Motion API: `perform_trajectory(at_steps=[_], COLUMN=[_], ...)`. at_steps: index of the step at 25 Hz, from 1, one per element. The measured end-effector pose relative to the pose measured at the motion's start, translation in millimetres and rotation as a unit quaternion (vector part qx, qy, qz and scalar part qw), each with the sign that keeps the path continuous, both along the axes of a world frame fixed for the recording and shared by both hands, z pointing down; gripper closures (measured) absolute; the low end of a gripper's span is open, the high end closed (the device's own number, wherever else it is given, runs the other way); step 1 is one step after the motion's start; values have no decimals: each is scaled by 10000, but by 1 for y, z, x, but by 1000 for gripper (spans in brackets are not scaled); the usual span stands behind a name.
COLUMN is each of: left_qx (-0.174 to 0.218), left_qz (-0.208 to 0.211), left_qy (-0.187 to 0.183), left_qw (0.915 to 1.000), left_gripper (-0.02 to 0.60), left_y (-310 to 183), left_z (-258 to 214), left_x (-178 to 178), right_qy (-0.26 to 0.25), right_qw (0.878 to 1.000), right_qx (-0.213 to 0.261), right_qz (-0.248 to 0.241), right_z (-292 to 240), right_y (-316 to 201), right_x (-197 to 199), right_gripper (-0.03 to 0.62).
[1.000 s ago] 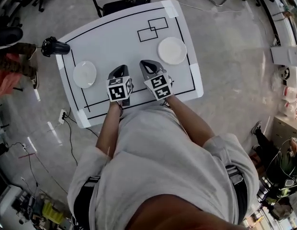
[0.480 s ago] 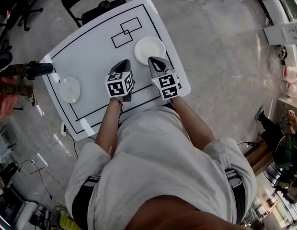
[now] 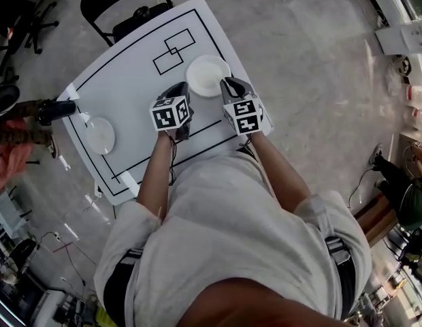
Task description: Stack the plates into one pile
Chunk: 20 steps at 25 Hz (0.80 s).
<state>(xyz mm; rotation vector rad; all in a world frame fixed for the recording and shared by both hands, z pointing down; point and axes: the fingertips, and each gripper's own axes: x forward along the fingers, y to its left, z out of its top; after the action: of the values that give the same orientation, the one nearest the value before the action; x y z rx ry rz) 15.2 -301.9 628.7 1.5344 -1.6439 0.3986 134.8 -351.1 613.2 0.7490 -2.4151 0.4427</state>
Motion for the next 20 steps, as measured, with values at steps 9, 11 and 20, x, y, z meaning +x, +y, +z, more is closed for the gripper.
perform_trajectory(at_steps=[9, 11, 20], left_qx=[-247, -307, -501], left_qz=[283, 363, 298], left_qy=[-78, 26, -16], left_qw=[9993, 9989, 9983], left_gripper=[429, 413, 413], left_y=[-18, -19, -24], left_z=[15, 19, 35], left_x=[-4, 2, 4], right_qy=[328, 405, 615], right_qw=[9988, 9980, 9942], right_qx=[-324, -458, -868], right_qz=[141, 162, 125], right_z=[23, 30, 50], right_y=[-20, -22, -22], right_x=[3, 3, -1], right_gripper=[414, 402, 382])
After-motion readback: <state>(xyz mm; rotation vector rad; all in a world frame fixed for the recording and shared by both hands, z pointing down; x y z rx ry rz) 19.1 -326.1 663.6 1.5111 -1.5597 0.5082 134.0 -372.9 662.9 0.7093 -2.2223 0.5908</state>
